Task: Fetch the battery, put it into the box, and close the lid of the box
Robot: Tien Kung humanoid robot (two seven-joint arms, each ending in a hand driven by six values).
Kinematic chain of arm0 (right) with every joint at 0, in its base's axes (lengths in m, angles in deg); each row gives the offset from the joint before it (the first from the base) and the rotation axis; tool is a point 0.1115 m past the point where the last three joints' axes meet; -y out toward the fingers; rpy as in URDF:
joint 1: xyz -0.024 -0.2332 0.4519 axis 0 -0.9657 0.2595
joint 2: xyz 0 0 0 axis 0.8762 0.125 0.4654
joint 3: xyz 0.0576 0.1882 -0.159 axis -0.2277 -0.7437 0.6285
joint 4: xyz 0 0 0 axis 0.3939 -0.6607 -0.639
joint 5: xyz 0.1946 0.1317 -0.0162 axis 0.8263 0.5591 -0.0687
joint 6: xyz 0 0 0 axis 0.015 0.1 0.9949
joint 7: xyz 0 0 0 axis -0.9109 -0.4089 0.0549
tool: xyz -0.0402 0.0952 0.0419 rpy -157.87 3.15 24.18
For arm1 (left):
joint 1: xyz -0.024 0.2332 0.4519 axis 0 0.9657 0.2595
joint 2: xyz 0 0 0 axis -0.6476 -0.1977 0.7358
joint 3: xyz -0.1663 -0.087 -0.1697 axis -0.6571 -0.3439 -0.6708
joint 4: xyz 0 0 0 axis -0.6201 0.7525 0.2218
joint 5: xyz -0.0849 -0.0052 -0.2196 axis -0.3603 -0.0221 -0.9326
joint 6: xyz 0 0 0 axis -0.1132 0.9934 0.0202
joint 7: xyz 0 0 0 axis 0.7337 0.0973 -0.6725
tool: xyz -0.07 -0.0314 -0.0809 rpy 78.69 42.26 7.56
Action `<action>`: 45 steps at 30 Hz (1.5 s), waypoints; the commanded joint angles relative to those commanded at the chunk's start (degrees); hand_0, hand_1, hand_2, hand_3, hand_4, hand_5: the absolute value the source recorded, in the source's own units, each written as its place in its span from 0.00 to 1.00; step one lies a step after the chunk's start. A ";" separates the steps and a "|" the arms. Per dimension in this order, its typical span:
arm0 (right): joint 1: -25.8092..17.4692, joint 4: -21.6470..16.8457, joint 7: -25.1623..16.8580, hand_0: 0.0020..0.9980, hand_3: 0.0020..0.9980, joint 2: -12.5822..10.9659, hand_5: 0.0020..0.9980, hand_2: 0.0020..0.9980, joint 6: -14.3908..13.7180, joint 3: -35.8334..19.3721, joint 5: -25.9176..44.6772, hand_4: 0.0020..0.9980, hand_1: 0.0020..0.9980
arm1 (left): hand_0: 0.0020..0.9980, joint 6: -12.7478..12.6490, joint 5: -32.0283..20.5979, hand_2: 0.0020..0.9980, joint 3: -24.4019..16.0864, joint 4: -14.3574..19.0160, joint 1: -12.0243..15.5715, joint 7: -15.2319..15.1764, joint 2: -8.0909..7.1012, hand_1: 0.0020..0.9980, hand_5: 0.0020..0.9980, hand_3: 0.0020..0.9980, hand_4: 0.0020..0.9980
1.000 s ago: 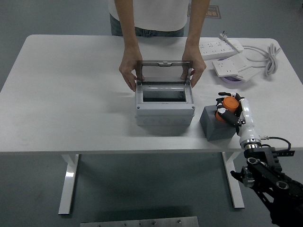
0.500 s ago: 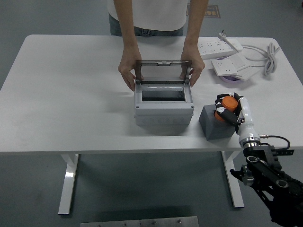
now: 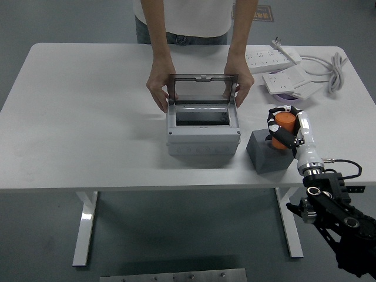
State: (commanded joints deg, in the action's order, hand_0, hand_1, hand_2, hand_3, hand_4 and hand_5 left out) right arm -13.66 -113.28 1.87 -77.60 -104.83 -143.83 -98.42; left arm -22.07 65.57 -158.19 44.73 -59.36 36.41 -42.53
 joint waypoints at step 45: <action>5.08 -11.20 15.78 0.13 0.30 -3.76 0.00 0.29 1.56 -0.94 -29.29 0.00 0.22 | 0.58 -0.07 0.73 0.61 -0.46 0.25 0.39 0.41 -0.10 0.69 0.00 0.59 0.59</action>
State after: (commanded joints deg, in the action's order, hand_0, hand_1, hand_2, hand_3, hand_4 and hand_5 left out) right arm -8.58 -124.49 17.65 -81.36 -103.27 -144.77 -127.71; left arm -22.14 66.30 -158.65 44.97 -58.97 36.83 -42.63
